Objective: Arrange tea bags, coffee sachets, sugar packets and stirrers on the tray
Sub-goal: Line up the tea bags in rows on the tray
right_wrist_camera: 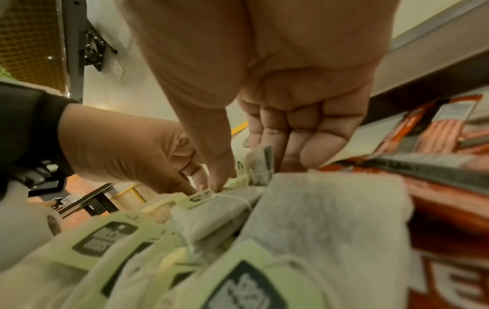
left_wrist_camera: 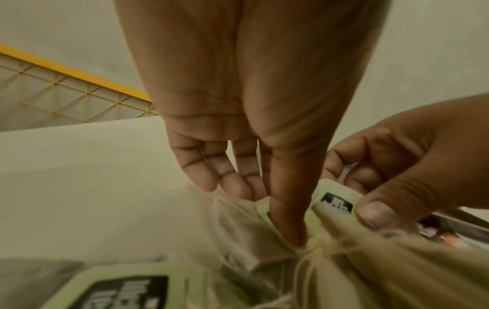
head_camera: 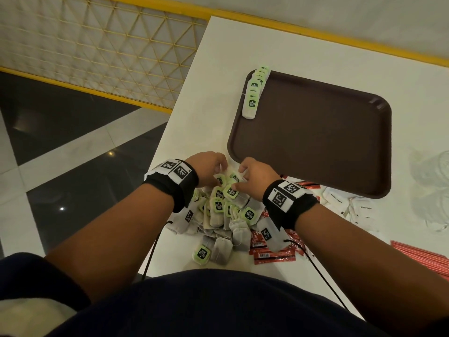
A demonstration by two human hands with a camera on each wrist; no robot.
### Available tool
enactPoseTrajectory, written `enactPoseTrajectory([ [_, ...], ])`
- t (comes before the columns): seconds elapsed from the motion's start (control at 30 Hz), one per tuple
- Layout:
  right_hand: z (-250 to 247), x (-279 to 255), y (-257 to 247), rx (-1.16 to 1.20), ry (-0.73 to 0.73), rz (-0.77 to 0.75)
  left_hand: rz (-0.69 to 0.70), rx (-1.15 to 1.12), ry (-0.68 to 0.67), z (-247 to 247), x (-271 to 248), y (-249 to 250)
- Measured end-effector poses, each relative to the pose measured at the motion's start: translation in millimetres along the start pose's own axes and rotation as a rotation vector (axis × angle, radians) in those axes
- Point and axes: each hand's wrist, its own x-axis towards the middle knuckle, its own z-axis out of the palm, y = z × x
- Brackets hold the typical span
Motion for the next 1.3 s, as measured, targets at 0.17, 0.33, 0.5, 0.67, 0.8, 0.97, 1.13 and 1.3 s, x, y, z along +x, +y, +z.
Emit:
enactPoseTrajectory([
  [0.17, 1.4, 2.9, 1.3, -0.050, -0.037, 0.014, -0.023, 0.088, 0.013, 2.7, -1.5, -0.9],
  [0.33, 0.4, 2.5, 3.9, -0.033, -0.042, -0.030, 0.030, 0.083, 0.010, 0.3, -2.6, -2.4],
  [0.5, -5.2, 3.7, 6.1, -0.004, -0.056, -0.058, 0.008, -0.050, -0.007, -2.5, -2.9, -4.3],
  [0.67, -15.7, 4.5, 9.3, 0.134, -0.078, -0.082, 0.047, 0.025, -0.097, -7.3, -0.4, -4.6],
  [0.8, -20.7, 7.0, 13.6, 0.168, -0.053, -0.112, 0.058, -0.010, -0.080, -10.4, 3.2, -3.9],
  [0.97, -33.7, 13.7, 24.0, 0.374, -0.013, -0.101, 0.046, -0.194, 0.023, -28.7, 7.4, -3.1],
  [1.13, -53.6, 15.4, 22.7, 0.612, 0.008, -0.104, -0.025, -0.502, 0.258, -42.9, 18.8, 0.7],
  [1.3, -66.2, 19.3, 9.2, 0.838, 0.036, -0.148, -0.077, -0.991, 0.276, -48.4, 28.8, 16.9],
])
